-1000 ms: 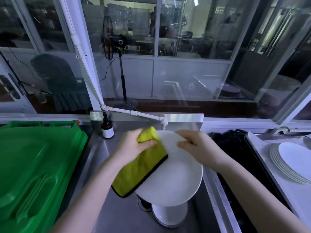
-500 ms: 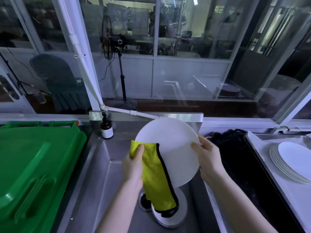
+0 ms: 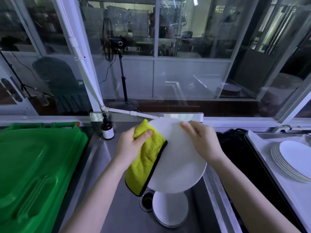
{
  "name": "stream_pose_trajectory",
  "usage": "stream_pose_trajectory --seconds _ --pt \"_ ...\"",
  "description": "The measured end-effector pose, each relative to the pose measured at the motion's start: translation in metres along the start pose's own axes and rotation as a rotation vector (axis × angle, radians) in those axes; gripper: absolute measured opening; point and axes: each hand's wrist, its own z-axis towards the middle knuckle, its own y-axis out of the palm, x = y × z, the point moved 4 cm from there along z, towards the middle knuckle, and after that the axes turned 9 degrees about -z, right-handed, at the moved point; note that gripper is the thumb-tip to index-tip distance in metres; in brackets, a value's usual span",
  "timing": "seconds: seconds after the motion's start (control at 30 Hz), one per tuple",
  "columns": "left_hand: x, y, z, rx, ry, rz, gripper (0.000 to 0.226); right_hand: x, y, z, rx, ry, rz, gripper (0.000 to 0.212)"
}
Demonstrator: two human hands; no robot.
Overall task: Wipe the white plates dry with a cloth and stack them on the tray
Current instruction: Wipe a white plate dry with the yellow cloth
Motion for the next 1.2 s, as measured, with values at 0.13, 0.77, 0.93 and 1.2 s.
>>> stream_pose_trajectory --seconds 0.13,0.77,0.93,1.2 --pt "-0.024 0.0 -0.017 0.304 -0.133 -0.195 0.013 0.019 0.007 -0.004 0.174 0.279 0.244 0.053" --pt "-0.032 -0.009 -0.018 0.095 -0.135 -0.145 0.007 0.006 0.008 -0.006 0.045 0.097 0.026 0.053" --pt "-0.012 0.003 -0.005 -0.267 0.009 0.115 0.011 -0.025 0.021 -0.009 -0.227 -0.205 -0.16 0.052" --pt "-0.011 -0.009 -0.012 0.178 -0.122 -0.202 0.021 0.0 0.011 -0.009 0.149 0.183 0.18 0.055"
